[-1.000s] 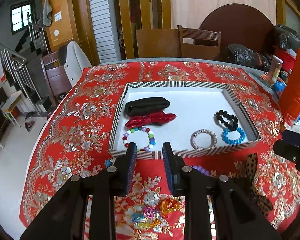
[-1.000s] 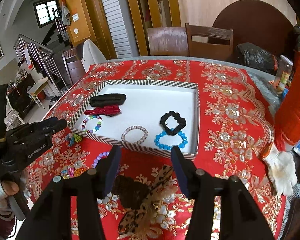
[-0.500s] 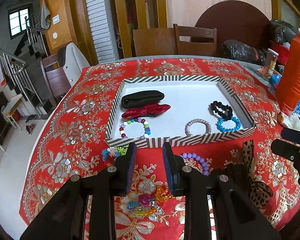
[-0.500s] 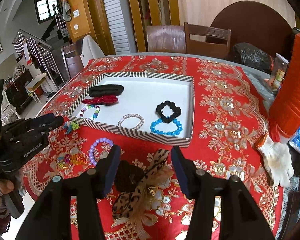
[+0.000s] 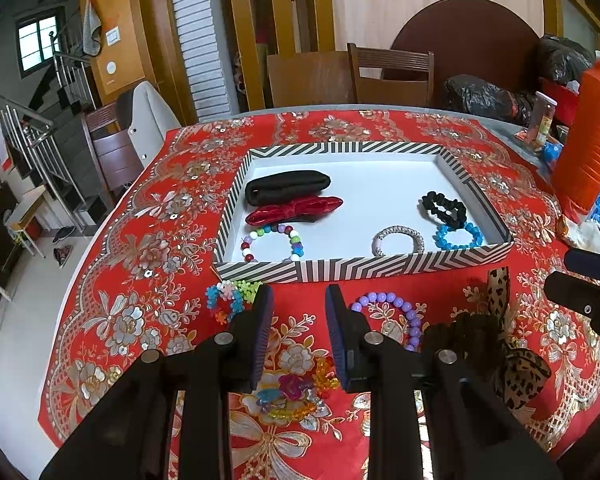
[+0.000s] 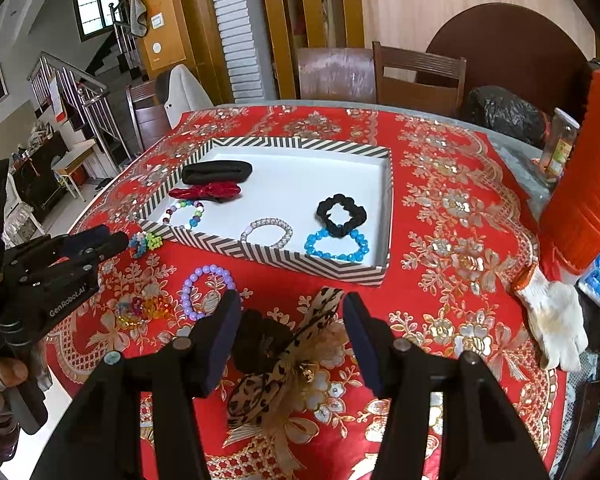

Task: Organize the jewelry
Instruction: 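Lift both open tools out of the tray toward the remaining jewelry, then grasp multicolor bead bracelet with left tool while right tool grasps purple bead bracelet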

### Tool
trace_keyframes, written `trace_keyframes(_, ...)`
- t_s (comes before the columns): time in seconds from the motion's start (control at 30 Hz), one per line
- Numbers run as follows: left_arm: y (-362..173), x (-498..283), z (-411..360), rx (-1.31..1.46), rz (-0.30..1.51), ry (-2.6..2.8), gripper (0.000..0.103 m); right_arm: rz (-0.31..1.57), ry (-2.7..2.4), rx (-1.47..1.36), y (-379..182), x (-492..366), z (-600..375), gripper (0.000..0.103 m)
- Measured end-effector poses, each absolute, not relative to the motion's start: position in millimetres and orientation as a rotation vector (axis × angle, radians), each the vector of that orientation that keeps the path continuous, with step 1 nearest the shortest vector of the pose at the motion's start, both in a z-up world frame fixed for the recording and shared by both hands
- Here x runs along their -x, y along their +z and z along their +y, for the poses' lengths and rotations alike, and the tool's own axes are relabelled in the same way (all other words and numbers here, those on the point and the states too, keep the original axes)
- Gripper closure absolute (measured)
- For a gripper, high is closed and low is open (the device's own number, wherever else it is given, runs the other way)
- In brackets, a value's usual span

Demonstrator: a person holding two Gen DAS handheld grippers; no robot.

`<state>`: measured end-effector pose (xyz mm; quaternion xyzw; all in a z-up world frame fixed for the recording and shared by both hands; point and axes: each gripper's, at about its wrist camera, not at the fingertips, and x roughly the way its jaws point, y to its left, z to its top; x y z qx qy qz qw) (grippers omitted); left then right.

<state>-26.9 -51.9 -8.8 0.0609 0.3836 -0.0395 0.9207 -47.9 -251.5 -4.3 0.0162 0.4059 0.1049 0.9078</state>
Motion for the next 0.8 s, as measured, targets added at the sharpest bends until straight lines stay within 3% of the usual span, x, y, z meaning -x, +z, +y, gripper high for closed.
trace_keyframes(0.53, -12.9, 19.9, -33.9, -0.076, 0.826, -0.081, 0.066, 0.858, 0.234, -0.02, -11.0, 44.3, -248.2, 0.047)
trace_keyframes(0.8, -20.1, -11.1, 36.5, 0.229, 0.964, -0.109, 0.066, 0.883, 0.31, -0.018, -18.5, 29.2, -239.8, 0.047)
